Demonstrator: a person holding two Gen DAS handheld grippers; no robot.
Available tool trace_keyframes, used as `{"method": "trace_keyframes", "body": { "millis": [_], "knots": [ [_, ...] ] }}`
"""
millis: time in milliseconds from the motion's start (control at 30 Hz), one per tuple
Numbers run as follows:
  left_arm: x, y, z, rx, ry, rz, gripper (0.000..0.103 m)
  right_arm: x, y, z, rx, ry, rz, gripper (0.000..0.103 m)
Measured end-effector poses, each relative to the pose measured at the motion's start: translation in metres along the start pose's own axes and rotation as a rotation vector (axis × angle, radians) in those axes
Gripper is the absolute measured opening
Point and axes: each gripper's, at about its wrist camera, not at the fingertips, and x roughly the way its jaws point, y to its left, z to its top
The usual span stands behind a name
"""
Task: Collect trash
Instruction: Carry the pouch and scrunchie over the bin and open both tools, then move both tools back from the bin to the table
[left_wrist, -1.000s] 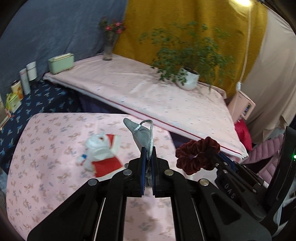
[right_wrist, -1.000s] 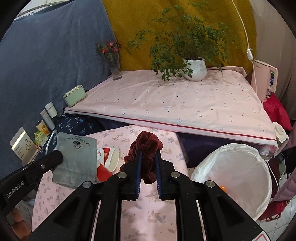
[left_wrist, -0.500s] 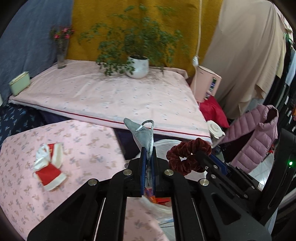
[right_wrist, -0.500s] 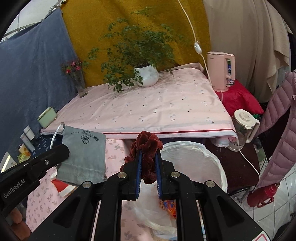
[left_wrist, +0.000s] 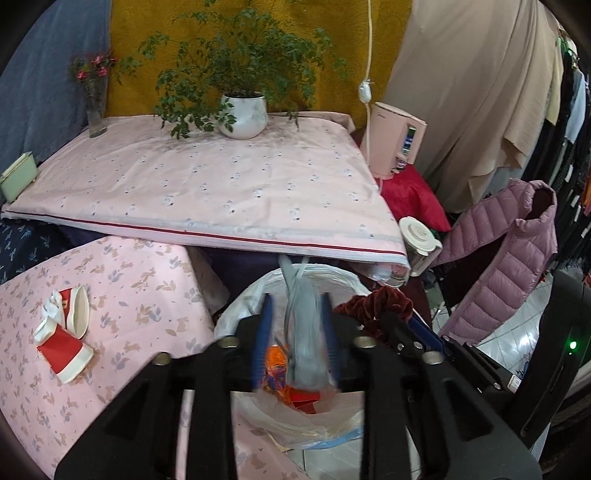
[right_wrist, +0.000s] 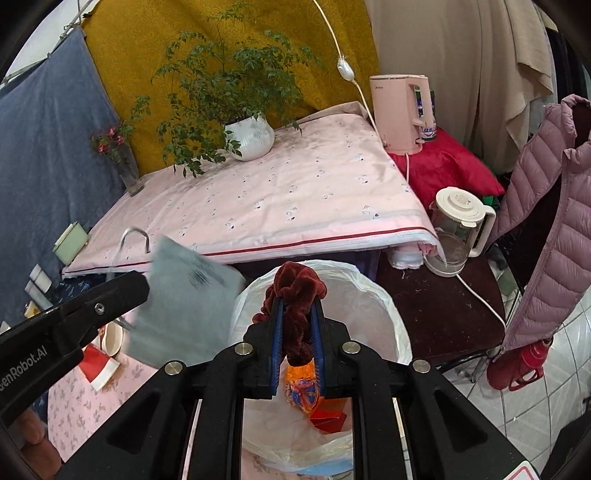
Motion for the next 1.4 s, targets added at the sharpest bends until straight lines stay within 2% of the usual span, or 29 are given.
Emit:
{"method": "trace_keyframes", "body": {
  "millis": [67,133,233,267,333,633,833,1200,1400],
  "knots": [
    [0.002,0.007,-0.001,-0.019,0.003,0.029,0.047,0.006,0.004,0.0,-0.003,0.014,0.01,0.019],
    [0.003,0.016,-0.002,-0.039,0.009,0.051,0.053,0.012,0.009,-0.002,-0.004,0.024,0.02,0.021],
    [0.004,0.03,-0.004,-0.06,0.009,0.088,0.059,0.019,0.016,-0.003,-0.009,0.037,0.029,0.03],
    [0.004,0.034,-0.004,-0.066,0.007,0.098,0.06,0.021,0.018,-0.003,-0.009,0.038,0.033,0.038],
    [0.003,0.044,-0.006,-0.083,0.005,0.115,0.062,0.023,0.024,-0.003,-0.012,0.04,0.041,0.041],
    [0.002,0.087,-0.016,-0.169,0.021,0.16,0.062,0.028,0.056,-0.008,-0.069,0.053,0.063,0.047],
    [-0.002,0.104,-0.021,-0.196,0.02,0.176,0.062,0.028,0.073,-0.011,-0.096,0.06,0.075,0.048],
    [-0.012,0.136,-0.029,-0.249,0.019,0.201,0.063,0.026,0.104,-0.016,-0.148,0.06,0.089,0.055],
    [-0.018,0.162,-0.038,-0.291,0.016,0.235,0.07,0.027,0.125,-0.021,-0.182,0.07,0.102,0.057]
  ]
}}
